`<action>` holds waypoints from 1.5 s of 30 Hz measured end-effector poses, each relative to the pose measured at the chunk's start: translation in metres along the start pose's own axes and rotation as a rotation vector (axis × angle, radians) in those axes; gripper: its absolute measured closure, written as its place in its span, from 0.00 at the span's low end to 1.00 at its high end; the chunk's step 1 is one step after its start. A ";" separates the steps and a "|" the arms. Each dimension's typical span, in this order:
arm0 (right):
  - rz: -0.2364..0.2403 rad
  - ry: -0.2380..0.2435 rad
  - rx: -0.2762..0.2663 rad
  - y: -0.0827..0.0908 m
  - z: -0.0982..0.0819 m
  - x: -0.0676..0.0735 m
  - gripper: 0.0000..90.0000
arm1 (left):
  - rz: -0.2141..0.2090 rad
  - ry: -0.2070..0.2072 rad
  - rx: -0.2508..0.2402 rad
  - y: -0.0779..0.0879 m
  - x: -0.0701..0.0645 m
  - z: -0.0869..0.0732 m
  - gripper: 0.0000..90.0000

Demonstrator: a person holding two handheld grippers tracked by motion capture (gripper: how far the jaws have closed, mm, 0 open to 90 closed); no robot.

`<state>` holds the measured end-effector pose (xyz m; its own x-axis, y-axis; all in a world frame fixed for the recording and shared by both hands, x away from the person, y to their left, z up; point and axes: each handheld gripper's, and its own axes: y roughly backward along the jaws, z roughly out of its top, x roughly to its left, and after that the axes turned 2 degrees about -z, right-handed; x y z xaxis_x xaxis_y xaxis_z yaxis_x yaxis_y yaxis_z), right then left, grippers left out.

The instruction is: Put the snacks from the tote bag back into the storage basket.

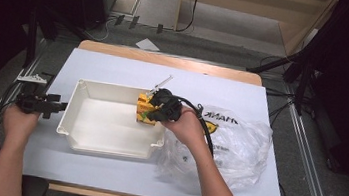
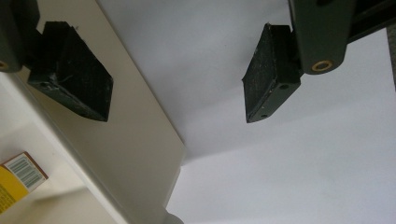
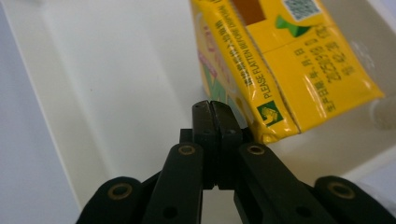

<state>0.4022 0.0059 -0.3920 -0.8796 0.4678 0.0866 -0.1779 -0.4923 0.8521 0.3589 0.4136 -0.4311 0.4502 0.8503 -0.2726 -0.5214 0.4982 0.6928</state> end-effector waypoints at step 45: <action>0.116 -0.032 -0.187 0.052 -0.027 0.002 0.47 | 0.008 0.005 0.004 -0.001 0.000 0.001 0.29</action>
<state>0.3795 -0.0384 -0.3614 -0.8848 0.4218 0.1978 -0.1573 -0.6702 0.7253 0.3599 0.4124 -0.4315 0.4424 0.8550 -0.2706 -0.5219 0.4908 0.6977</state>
